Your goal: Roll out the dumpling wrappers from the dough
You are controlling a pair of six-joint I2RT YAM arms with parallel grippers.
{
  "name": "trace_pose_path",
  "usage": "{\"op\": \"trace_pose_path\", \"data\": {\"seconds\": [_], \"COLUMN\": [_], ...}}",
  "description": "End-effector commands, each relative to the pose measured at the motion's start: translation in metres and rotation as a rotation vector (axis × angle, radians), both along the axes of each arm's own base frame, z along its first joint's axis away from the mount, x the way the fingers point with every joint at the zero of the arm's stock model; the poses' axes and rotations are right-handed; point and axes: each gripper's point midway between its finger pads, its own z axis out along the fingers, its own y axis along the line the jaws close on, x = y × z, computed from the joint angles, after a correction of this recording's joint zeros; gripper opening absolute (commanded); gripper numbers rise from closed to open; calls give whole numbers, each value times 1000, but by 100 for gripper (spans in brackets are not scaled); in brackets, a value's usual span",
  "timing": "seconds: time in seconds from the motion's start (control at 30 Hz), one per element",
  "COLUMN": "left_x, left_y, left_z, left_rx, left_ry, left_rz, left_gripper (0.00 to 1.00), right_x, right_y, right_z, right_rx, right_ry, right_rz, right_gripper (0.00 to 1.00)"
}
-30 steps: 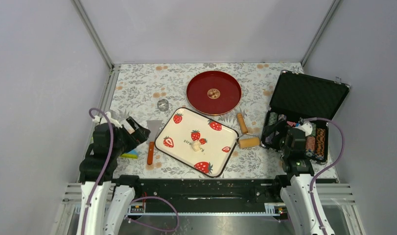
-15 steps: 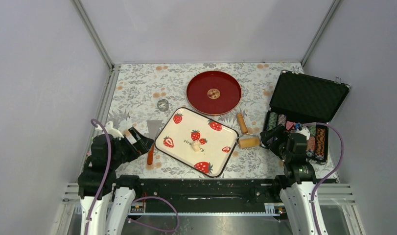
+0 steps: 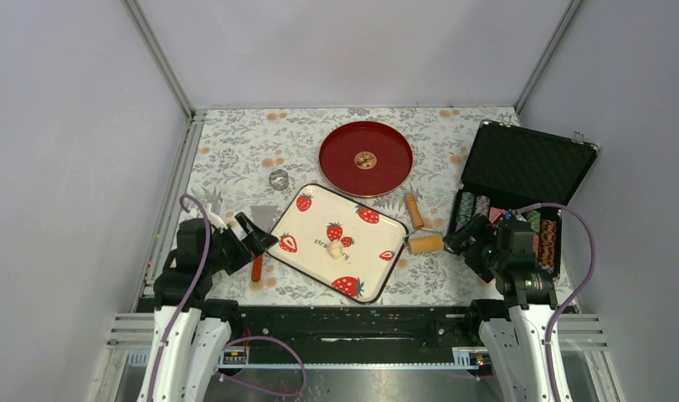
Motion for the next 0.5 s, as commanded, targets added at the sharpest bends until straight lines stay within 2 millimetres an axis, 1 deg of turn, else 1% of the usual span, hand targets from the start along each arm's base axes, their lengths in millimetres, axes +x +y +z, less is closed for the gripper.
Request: {"op": "trace_pose_path", "data": {"seconds": [0.0, 0.13, 0.27, 0.37, 0.4, 0.47], "left_x": [18, 32, 49, 67, 74, 88], "left_y": [-14, -16, -15, -15, -14, -15], "left_z": [7, 2, 1, 9, 7, 11], "left_rx": [-69, -45, 12, 66, 85, 102], "left_ry": [-23, 6, 36, 35, 62, 80], "left_rz": [-46, -82, -143, -215, -230, -260], "left_gripper": [99, 99, 99, 99, 99, 99], "right_x": [-21, -19, -7, -2, -2, -1], "right_y": [11, 20, 27, 36, 37, 37], "right_z": [5, 6, 0, -8, -11, -16], "right_rx": [30, 64, 127, 177, 181, 178], "right_ry": [11, -32, -5, 39, 59, 85], "right_rz": [73, 113, 97, 130, 133, 143], "right_gripper": [100, 99, 99, 99, 99, 99]}}
